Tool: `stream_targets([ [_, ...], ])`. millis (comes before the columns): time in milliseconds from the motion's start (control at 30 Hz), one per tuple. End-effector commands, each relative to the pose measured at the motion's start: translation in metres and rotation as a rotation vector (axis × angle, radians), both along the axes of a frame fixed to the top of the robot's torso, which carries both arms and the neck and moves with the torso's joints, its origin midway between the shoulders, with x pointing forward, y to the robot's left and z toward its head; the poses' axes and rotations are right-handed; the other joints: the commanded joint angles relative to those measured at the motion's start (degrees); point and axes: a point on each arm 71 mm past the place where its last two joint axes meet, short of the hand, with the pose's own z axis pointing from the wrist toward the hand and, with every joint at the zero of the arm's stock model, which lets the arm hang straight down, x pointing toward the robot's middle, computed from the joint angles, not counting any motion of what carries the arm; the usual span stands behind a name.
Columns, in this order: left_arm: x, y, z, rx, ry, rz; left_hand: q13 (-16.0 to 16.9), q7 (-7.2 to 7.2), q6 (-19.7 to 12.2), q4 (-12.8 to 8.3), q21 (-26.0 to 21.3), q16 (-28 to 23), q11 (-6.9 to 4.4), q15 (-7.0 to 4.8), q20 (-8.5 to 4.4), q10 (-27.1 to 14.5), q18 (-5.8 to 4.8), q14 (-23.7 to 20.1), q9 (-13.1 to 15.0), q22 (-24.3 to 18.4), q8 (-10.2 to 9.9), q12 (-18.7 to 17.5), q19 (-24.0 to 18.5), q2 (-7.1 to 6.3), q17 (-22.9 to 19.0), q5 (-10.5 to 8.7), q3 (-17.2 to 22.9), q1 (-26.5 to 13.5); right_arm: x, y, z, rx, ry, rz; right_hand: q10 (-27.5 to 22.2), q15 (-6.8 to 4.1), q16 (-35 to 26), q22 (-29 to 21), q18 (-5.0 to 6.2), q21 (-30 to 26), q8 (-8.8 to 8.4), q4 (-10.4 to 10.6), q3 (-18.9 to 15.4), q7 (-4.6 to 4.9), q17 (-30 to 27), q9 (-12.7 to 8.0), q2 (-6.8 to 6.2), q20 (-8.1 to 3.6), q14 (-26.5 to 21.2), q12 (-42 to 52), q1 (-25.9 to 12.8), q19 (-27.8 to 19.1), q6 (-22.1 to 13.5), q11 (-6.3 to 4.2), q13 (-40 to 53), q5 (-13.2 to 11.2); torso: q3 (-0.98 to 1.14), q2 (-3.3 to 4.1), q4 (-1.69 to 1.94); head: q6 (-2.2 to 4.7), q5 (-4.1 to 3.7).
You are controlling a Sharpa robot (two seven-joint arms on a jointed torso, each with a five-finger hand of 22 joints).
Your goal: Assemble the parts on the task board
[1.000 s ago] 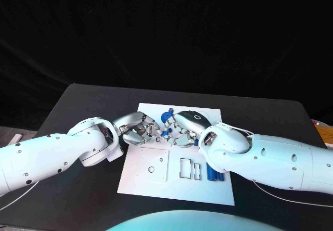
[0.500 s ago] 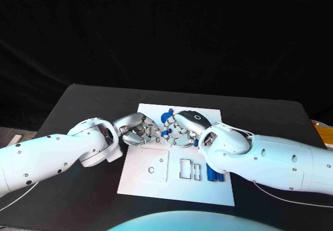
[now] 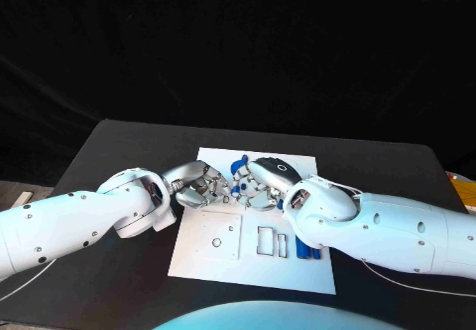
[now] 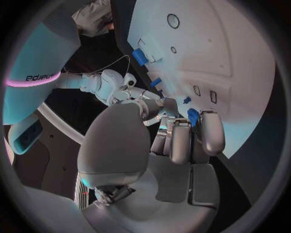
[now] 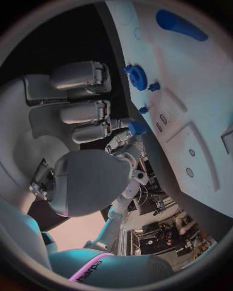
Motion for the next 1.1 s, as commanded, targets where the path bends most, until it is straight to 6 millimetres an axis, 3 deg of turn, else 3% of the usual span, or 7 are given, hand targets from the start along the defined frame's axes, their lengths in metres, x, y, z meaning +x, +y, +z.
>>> stream_targets([
  [33,-0.001,-0.003,0.0,0.0,0.006,-0.013,0.1,0.06,0.4,0.0,0.4,0.1,0.36,0.38,0.16,0.2,-0.86,2.2,-0.1,0.0,-0.3,0.2,0.1,0.07,3.6,0.33,0.3,-0.3,-0.003,0.004,0.003,0.013,-0.026,0.027,1.8,-0.47,0.3,14.9,-0.7,0.3,0.27,0.0,-0.2,-0.82,11.0,0.1,0.07,-0.31,5.0,0.2,0.5,5.8,0.9,-0.37,9.8,-0.4,-0.01,0.0,0.0,0.02,0.03],
  [800,-0.001,-0.001,0.0,-0.002,0.005,-0.002,0.5,0.13,0.2,-0.3,0.4,0.1,0.24,0.34,0.24,0.4,-0.84,2.3,-0.2,0.1,-0.7,0.6,0.1,-0.02,3.7,0.33,0.7,-0.3,0.0,0.005,0.0,-0.006,-0.015,0.029,2.0,-0.53,0.3,15.0,-0.74,0.5,0.32,0.1,-0.5,-0.92,11.1,0.1,0.27,-0.38,5.0,0.4,0.6,5.8,1.0,-0.45,10.1,-1.6,-0.01,-0.03,-0.09,-0.15,-0.1],
  [1100,0.006,0.017,-0.002,-0.009,0.017,0.066,0.6,0.16,0.9,-0.5,0.4,0.1,0.68,0.58,0.36,0.3,-0.8,2.3,-0.1,-0.1,-0.6,0.6,0.0,-0.25,3.8,0.31,0.8,-0.5,0.005,0.003,-0.002,-0.019,-0.014,0.018,2.0,-0.53,0.3,15.0,-0.74,0.5,0.32,0.1,-0.5,-0.92,11.1,0.1,0.27,-0.38,5.0,0.4,0.6,5.8,1.0,-0.45,10.1,-1.6,-0.01,-0.05,-0.08,0.04,-0.24],
])
